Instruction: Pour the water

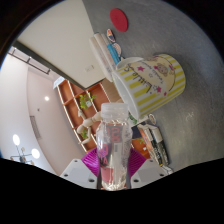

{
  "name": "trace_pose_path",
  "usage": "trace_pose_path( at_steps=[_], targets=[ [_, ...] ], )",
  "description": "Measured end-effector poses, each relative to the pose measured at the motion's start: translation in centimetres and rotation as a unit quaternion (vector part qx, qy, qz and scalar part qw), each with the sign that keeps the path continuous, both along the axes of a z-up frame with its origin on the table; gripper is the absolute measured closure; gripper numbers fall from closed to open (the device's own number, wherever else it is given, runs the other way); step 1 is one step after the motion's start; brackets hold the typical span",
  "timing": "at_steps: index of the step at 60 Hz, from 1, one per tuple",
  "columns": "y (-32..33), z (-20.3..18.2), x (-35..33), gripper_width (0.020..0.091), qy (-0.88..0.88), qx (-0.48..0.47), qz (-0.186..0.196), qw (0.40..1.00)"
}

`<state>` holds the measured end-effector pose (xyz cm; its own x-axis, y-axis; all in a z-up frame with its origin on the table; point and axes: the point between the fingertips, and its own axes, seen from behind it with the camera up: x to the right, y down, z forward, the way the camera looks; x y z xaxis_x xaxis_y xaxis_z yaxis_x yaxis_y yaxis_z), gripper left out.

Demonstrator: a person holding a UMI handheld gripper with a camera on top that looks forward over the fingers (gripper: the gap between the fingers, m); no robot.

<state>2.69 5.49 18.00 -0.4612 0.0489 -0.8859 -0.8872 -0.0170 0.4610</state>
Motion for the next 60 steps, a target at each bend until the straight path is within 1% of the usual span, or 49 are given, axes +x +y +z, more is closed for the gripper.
trace_pose_path(
  at_steps=[2,6,10,11,12,13,16,17,18,21,24,27,31,32,34,35,37,40,41,43,44,48,50,60],
  targets=[
    [-0.1,0.4,-0.2,0.0740,-0.022,0.001,0.003,1.000],
    [-0.2,1.9,0.1,0.0739,-0.088,0.006,-0.003,0.996],
    [-0.2,2.9,0.1,0.0738,-0.209,-0.014,0.011,0.978],
    [-2.6,3.8,0.0,0.0737,-0.240,-0.017,0.008,0.971],
    [0.0,3.2,0.6,0.0738,-0.279,-0.025,0.010,0.960],
    [0.2,3.6,1.1,0.0737,-0.317,-0.031,0.008,0.948],
    [0.8,4.9,3.6,0.0737,-0.427,-0.042,-0.011,0.903],
    [-1.9,5.7,4.2,0.0737,-0.458,-0.046,-0.019,0.888],
    [-0.9,5.6,4.7,0.0738,-0.488,-0.053,-0.025,0.871],
    [-0.5,6.1,7.2,0.0739,-0.575,-0.075,-0.042,0.814],
    [-0.3,5.8,9.9,0.0740,-0.646,-0.106,-0.054,0.754],
    [-1.4,5.7,12.9,0.0740,-0.703,-0.141,-0.064,0.695],
    [-1.5,5.0,17.3,0.0739,-0.758,-0.183,-0.089,0.619],
    [-2.0,5.3,18.0,0.0740,-0.767,-0.196,-0.094,0.604],
    [-1.0,3.6,20.9,0.0740,-0.786,-0.214,-0.105,0.571],
    [-2.1,4.0,21.2,0.0741,-0.791,-0.227,-0.103,0.558],
    [-2.3,3.1,23.0,0.0740,-0.800,-0.246,-0.104,0.537],
    [-2.6,1.3,25.6,0.0742,-0.803,-0.276,-0.102,0.519],
    [-1.8,-0.1,26.9,0.0743,-0.804,-0.282,-0.103,0.513],
    [-1.6,-1.6,28.8,0.0744,-0.806,-0.296,-0.098,0.503],
    [-2.4,-1.1,28.5,0.0743,-0.805,-0.306,-0.092,0.499],
    [-2.0,-3.5,30.6,0.0743,-0.805,-0.328,-0.079,0.488],
    [-1.7,-4.9,31.6,0.0742,-0.804,-0.332,-0.077,0.486],
    [0.5,-7.5,31.7,0.0742,-0.801,-0.317,-0.058,0.505]
  ],
)
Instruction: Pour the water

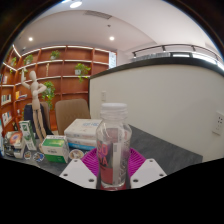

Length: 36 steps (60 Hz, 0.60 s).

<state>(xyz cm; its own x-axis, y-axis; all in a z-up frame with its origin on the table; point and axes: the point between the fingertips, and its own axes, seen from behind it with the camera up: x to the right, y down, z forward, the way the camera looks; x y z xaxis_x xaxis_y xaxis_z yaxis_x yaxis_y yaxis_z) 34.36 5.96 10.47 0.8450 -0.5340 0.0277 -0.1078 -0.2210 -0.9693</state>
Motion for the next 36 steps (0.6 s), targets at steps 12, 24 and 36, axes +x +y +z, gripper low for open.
trace_pose_path(
  at_steps=[12,24,36],
  targets=[
    [0.4,-1.9,0.2,0.0711,-0.010,0.011,0.007,1.000],
    [-0.2,-2.1,-0.1,0.0602,0.003,0.016,0.012,1.000],
    [-2.3,-2.4,-2.3,0.0353,0.007,0.002,0.039,0.999]
  ],
)
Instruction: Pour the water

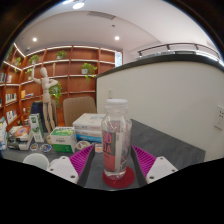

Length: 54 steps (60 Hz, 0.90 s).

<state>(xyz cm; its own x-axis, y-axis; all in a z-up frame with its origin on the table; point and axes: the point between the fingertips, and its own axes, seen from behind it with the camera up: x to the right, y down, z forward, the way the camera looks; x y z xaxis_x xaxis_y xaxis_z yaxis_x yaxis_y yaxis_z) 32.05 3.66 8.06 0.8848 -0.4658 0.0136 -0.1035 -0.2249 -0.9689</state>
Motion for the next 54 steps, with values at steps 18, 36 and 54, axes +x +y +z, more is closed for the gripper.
trace_pose_path(
  at_steps=[18,36,54],
  targets=[
    [-7.8,2.0,-8.3,0.0361,0.042,0.011,0.058,0.997],
    [-14.1,7.2,-17.1,0.0361,-0.010,0.016,0.112,0.994],
    [-15.3,8.2,-26.2,0.0355,0.001,0.031,0.184,0.982]
  ],
)
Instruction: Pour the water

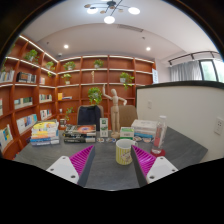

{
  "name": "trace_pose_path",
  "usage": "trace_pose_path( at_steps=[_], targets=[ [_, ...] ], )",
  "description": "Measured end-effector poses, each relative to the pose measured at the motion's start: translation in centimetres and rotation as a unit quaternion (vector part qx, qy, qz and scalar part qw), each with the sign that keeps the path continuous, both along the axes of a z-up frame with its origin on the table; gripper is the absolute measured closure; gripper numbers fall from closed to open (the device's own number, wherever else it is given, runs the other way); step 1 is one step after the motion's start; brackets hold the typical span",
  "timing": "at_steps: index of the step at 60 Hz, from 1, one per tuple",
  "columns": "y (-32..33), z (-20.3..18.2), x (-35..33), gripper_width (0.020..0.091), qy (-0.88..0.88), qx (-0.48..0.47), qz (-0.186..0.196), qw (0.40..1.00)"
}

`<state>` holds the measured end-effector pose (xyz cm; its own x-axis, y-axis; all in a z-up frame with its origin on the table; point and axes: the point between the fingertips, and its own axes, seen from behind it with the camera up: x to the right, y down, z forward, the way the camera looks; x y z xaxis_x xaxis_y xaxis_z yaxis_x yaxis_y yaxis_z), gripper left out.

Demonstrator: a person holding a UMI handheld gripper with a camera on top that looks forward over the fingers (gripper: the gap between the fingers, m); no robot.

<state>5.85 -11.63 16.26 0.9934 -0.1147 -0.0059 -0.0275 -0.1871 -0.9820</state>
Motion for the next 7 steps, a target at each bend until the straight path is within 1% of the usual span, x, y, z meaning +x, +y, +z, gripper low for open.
trace_pose_path(
  at_steps=[7],
  targets=[
    [0.2,0.0,-2.3,0.0354,-0.003,0.000,0.020,1.000]
  ],
)
